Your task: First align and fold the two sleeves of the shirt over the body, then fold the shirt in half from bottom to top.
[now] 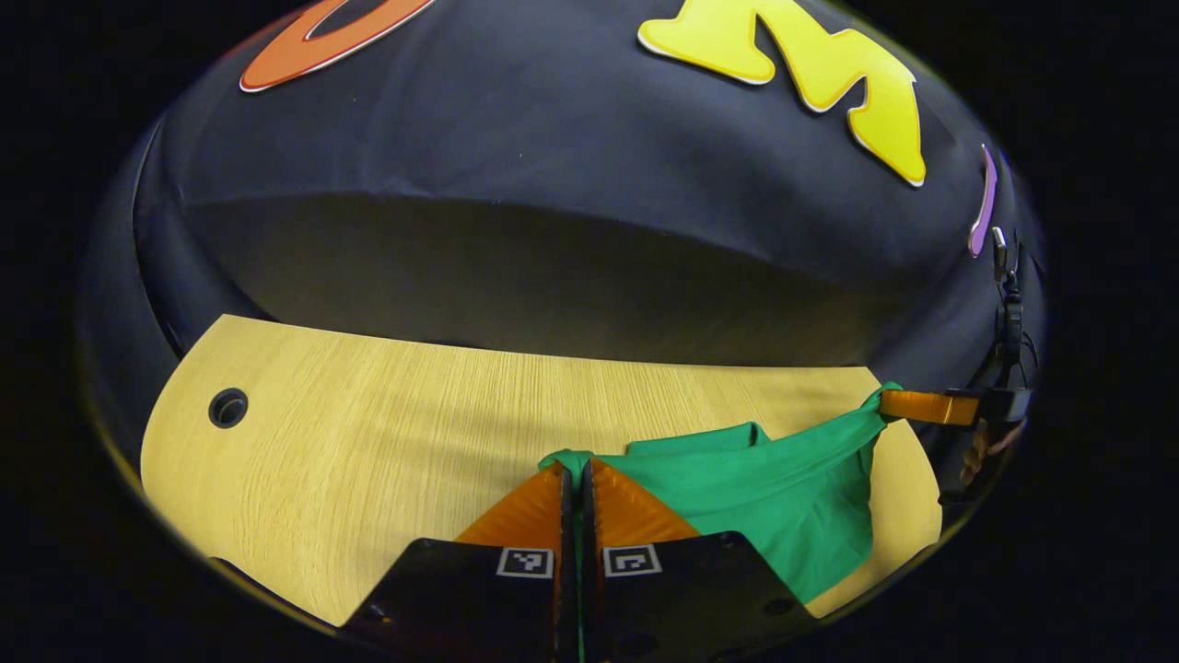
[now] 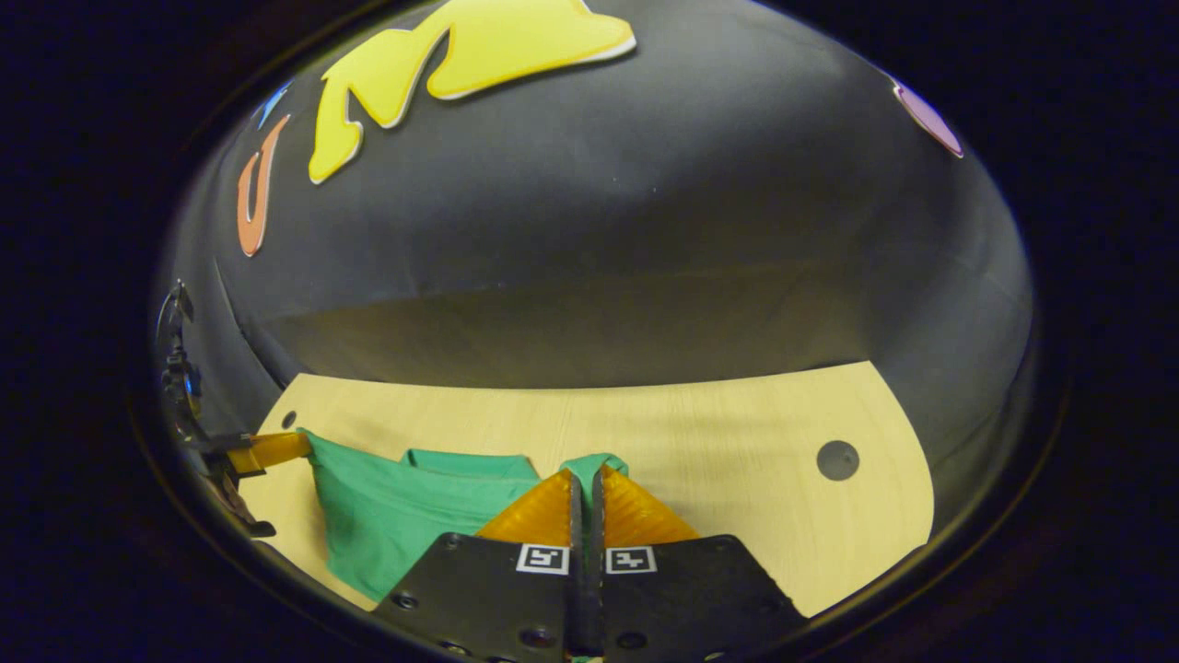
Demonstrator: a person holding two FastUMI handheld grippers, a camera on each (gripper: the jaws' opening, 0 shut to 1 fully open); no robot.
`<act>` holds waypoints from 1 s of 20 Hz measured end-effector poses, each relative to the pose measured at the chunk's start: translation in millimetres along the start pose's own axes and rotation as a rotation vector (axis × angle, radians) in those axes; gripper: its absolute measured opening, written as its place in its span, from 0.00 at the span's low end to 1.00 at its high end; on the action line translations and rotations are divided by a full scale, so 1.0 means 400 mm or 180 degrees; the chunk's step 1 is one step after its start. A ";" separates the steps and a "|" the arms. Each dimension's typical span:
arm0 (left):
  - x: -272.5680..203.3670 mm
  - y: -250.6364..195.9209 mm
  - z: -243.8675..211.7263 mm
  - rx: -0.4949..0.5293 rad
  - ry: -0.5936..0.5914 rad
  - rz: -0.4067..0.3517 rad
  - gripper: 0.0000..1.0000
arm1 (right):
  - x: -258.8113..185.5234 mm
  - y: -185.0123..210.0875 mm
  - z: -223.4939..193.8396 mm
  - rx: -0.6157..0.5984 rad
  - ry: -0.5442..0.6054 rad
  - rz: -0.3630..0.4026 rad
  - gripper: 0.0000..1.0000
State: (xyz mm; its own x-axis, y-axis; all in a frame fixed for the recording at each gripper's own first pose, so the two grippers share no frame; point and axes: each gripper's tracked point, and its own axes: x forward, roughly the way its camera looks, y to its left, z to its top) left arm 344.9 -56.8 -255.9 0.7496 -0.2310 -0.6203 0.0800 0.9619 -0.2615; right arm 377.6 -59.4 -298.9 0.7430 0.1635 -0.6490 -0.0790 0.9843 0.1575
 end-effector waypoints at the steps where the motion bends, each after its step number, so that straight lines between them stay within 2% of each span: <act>1: 0.017 0.013 -0.008 0.0011 0.0002 0.0062 0.07 | 0.019 -0.004 -0.005 -0.0017 0.0021 0.0002 0.00; 2: 0.031 0.024 -0.018 0.0003 0.0012 0.0107 0.07 | 0.035 -0.008 -0.018 -0.0032 0.0036 0.0011 0.03; 3: 0.047 0.031 -0.032 -0.0019 0.0030 0.0137 0.08 | 0.049 -0.018 -0.031 -0.0052 0.0074 -0.0018 0.00; 6: 0.075 0.045 -0.086 -0.0015 0.0222 0.0211 0.11 | 0.085 -0.049 -0.083 -0.0030 0.0207 -0.0082 0.02; 8: 0.082 0.048 -0.106 -0.0009 0.0314 0.0295 0.20 | 0.094 -0.069 -0.120 -0.0088 0.0304 -0.0144 0.06; 9: 0.077 0.040 -0.107 -0.0016 0.0325 0.0337 0.33 | 0.089 -0.075 -0.130 -0.0121 0.0319 -0.0175 0.10; 10: 0.071 0.035 -0.107 -0.0034 0.0337 0.0339 0.67 | 0.084 -0.079 -0.139 -0.0137 0.0317 -0.0199 0.11; 11: 0.058 0.028 -0.102 -0.0035 0.0340 0.0366 0.78 | 0.074 -0.072 -0.143 -0.0140 0.0311 -0.0178 0.19; 13: 0.026 0.033 -0.078 0.0006 0.0278 0.0482 1.00 | 0.049 -0.068 -0.142 -0.0166 0.0244 -0.0148 0.67; 14: 0.012 0.036 -0.054 0.0041 0.0225 0.0509 1.00 | 0.024 -0.064 -0.131 -0.0172 0.0200 -0.0161 0.91; 15: -0.012 0.036 -0.031 0.0076 0.0157 0.0546 1.00 | 0.006 -0.061 -0.117 -0.0171 0.0135 -0.0183 0.98; 18: -0.082 0.006 0.061 0.0138 -0.0187 0.0691 1.00 | -0.093 -0.037 -0.053 -0.0204 -0.0126 -0.0207 0.96; 20: -0.169 -0.015 0.130 0.0197 -0.0428 0.0841 1.00 | -0.178 -0.008 0.008 -0.0227 -0.0358 -0.0192 0.96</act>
State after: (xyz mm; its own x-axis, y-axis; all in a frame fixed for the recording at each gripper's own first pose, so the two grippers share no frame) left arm 327.8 -39.2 -174.0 0.8298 0.0459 -0.5562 -0.0925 0.9941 -0.0560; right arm 327.1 -74.6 -250.9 0.8173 0.0994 -0.5676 -0.0760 0.9950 0.0648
